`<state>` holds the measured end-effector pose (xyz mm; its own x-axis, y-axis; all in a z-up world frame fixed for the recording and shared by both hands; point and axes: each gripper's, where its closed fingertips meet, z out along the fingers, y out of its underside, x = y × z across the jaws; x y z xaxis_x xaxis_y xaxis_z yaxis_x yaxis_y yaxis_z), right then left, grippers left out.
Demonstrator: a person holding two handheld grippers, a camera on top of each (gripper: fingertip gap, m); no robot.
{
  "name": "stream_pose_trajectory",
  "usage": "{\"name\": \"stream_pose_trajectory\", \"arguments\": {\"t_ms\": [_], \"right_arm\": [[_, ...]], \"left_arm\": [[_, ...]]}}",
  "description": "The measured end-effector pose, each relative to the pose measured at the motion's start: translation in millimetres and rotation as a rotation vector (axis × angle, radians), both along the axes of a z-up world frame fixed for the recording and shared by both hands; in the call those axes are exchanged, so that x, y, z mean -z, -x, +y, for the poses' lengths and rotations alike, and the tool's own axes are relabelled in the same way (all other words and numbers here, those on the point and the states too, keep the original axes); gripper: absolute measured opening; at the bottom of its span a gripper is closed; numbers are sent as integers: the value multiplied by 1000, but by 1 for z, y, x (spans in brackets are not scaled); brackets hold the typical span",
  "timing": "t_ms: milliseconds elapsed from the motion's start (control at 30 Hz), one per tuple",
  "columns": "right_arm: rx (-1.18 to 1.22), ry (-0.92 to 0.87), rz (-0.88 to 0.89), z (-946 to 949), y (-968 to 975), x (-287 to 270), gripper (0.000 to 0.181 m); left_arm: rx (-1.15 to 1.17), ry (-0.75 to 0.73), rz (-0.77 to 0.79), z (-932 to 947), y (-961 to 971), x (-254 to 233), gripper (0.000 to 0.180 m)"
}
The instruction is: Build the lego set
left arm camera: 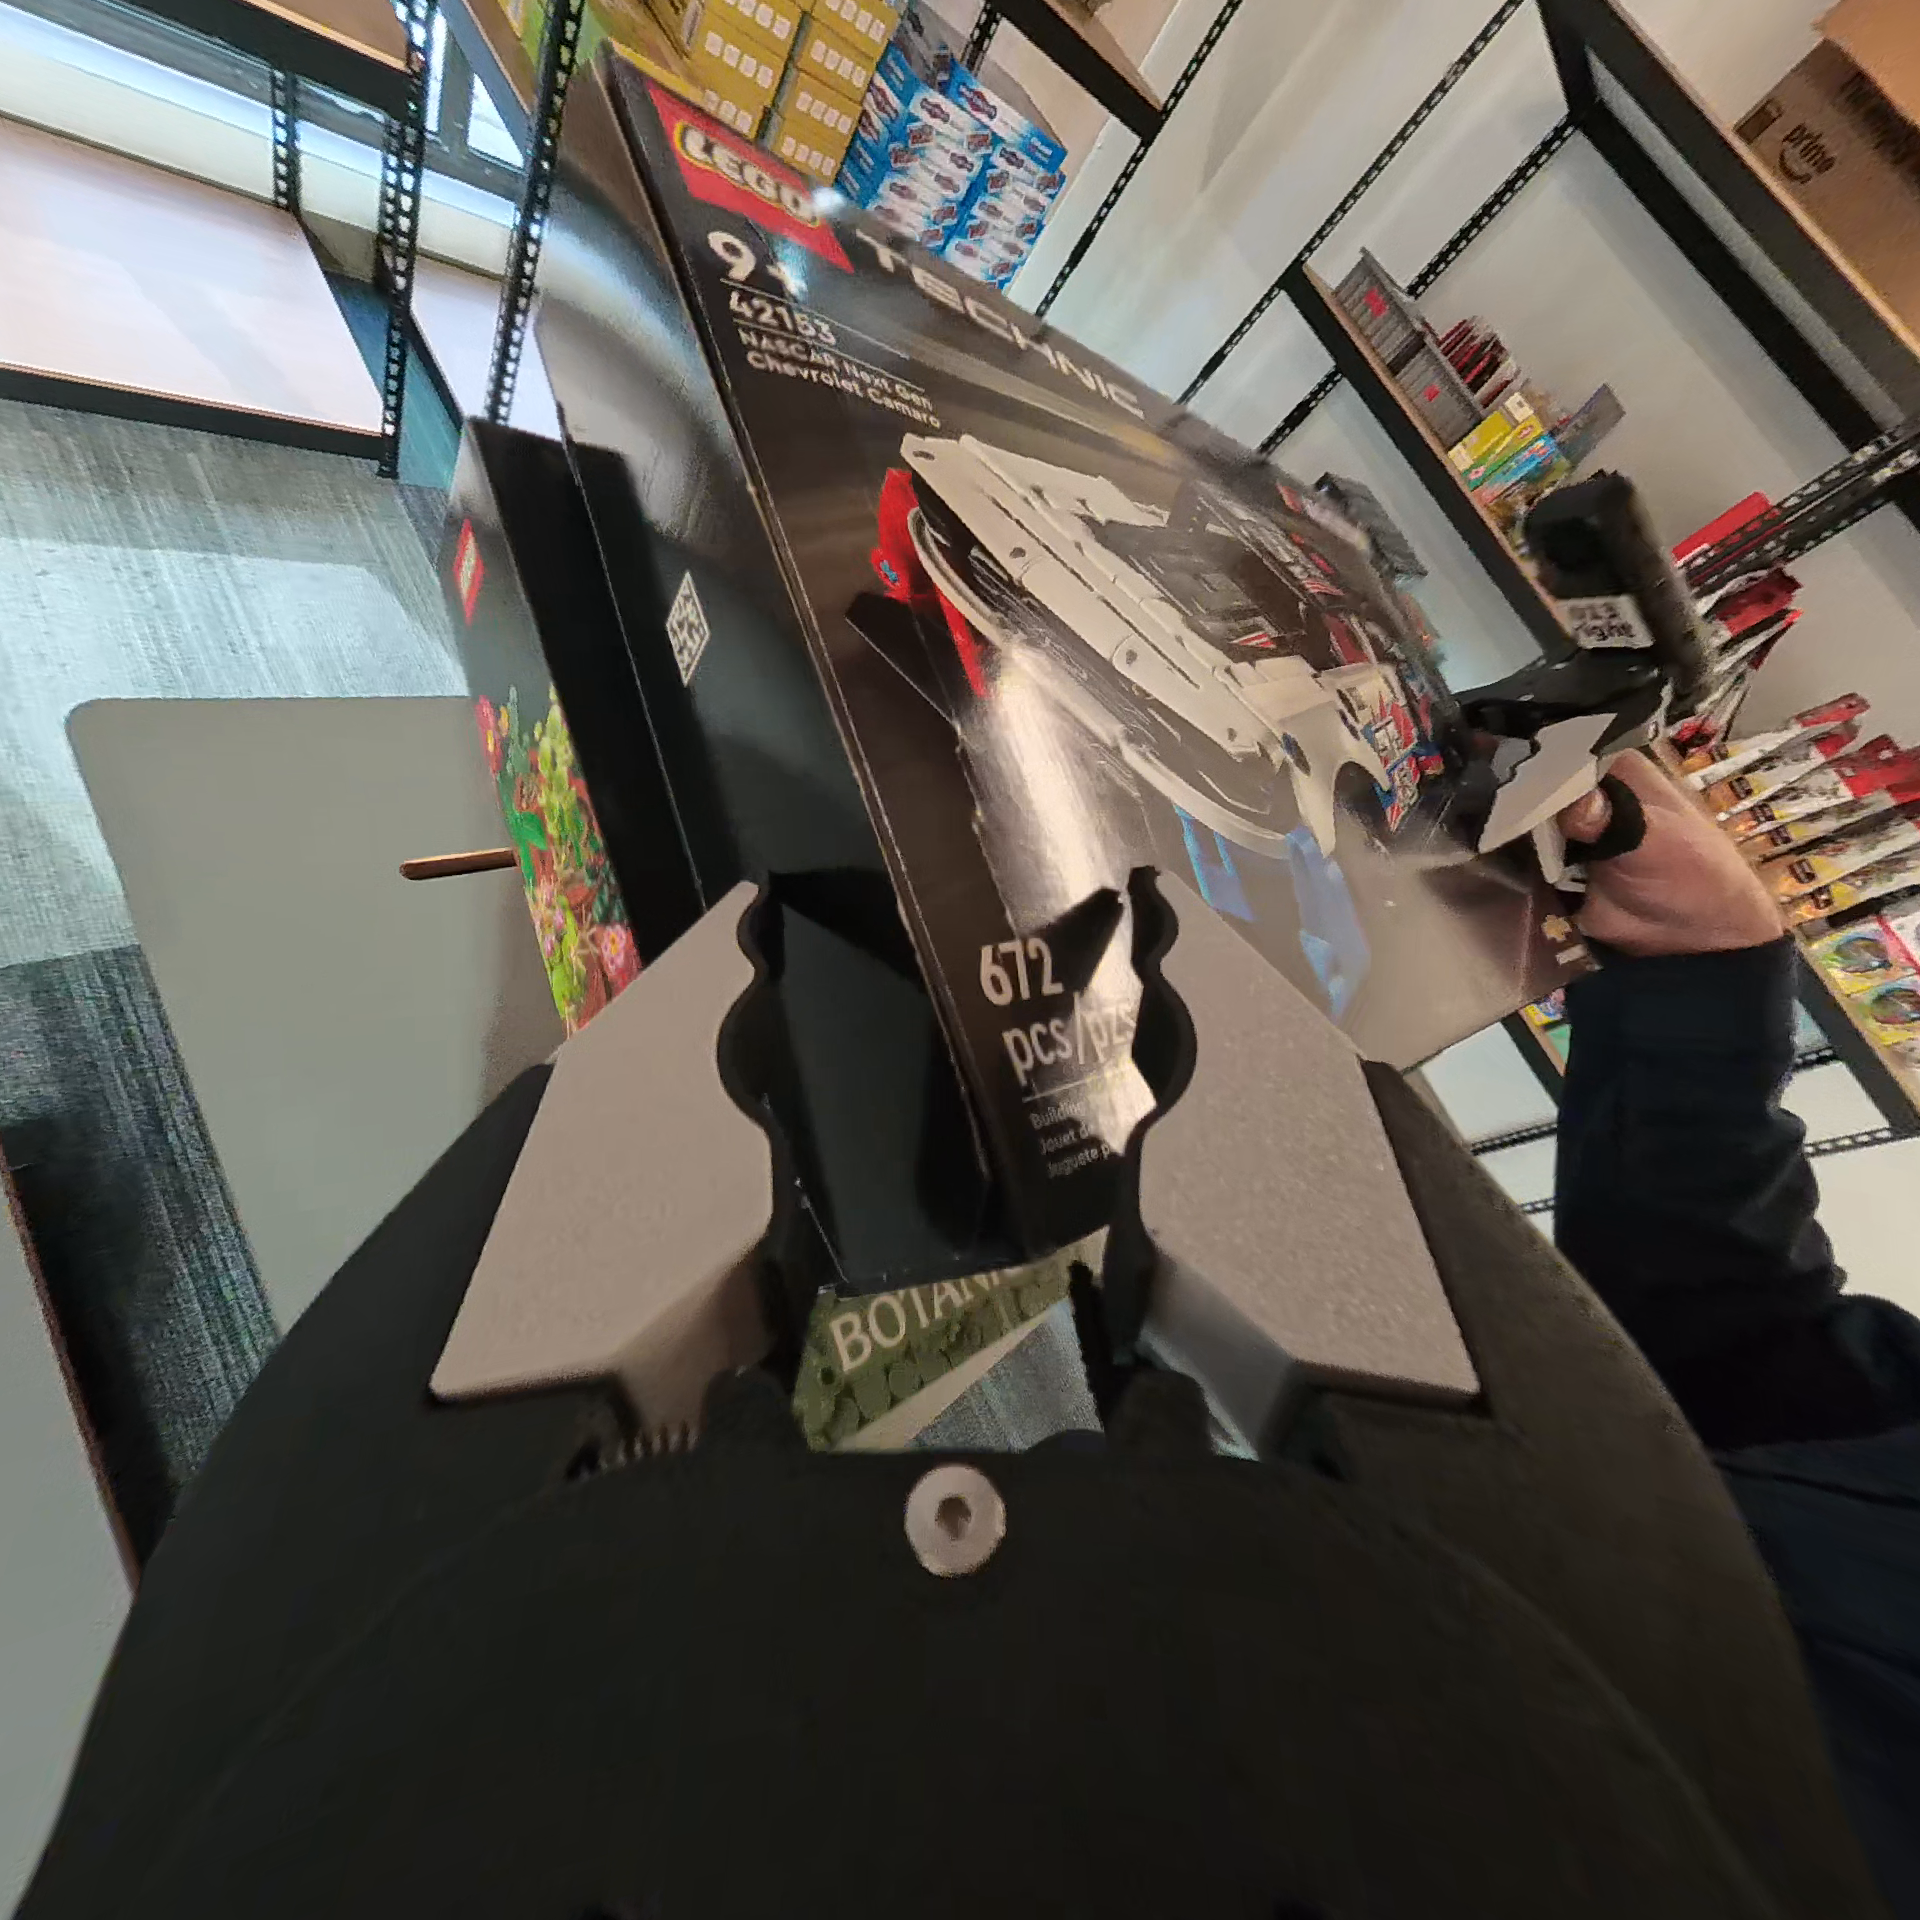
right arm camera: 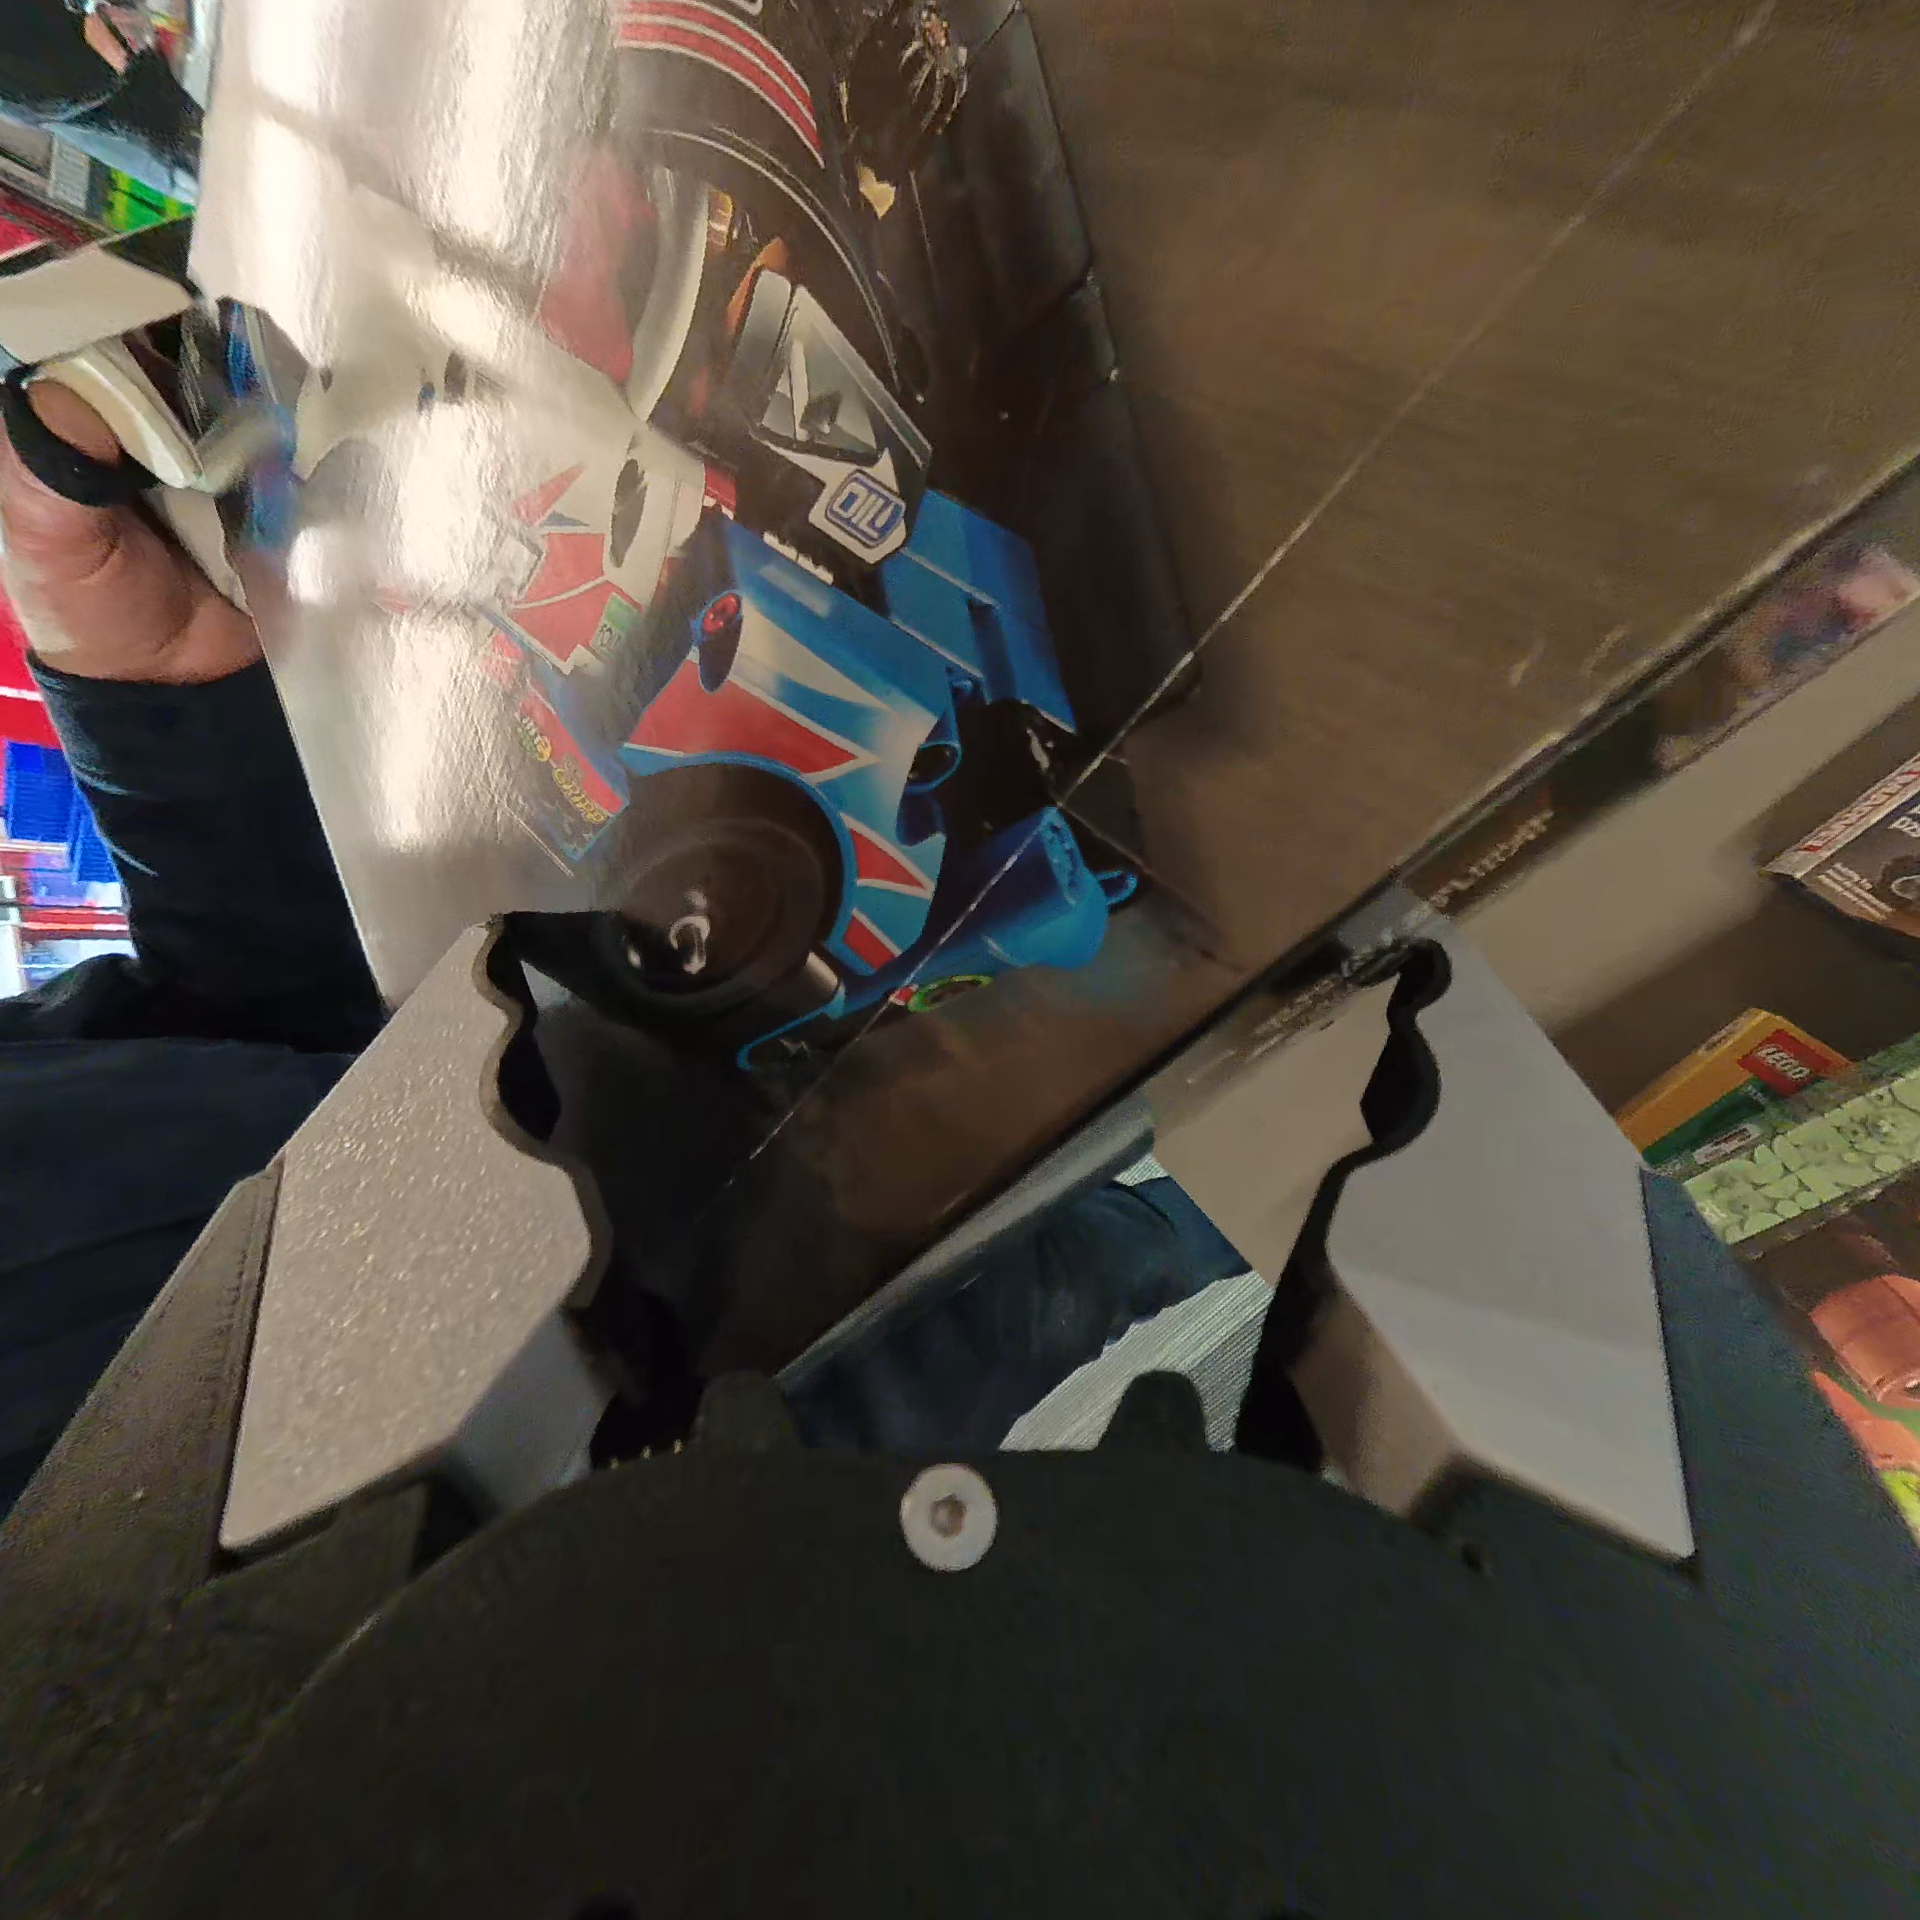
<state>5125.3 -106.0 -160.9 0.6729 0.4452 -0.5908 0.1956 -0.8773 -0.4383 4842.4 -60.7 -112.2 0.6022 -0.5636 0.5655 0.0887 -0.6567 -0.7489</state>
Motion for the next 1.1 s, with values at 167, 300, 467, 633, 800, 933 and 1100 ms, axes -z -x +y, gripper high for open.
{"name": "stream_pose_trajectory", "arguments": {"t_ms": [167,300,467,633,800,933,1100], "right_arm": [[-27,-4,14,5,10,1,157],[-9,24,88,7,1,3,155],[30,-3,113,1,-12,-4,150],[64,-49,150,-9,-20,-9,146],[111,-181,172,-16,-27,-28,137],[151,-352,204,-24,-32,-60,121],[177,-503,290,-45,-30,-94,103]], "left_arm": [[-22,7,-39,-5,14,1,64],[-23,0,-65,-7,16,0,65],[-37,-19,-61,-7,18,-1,69],[-46,-61,-105,-6,26,-13,71],[-62,-165,-155,-6,36,-37,81],[-62,-315,-273,-15,47,-77,84],[39,-483,-508,-49,68,-129,0]]}}
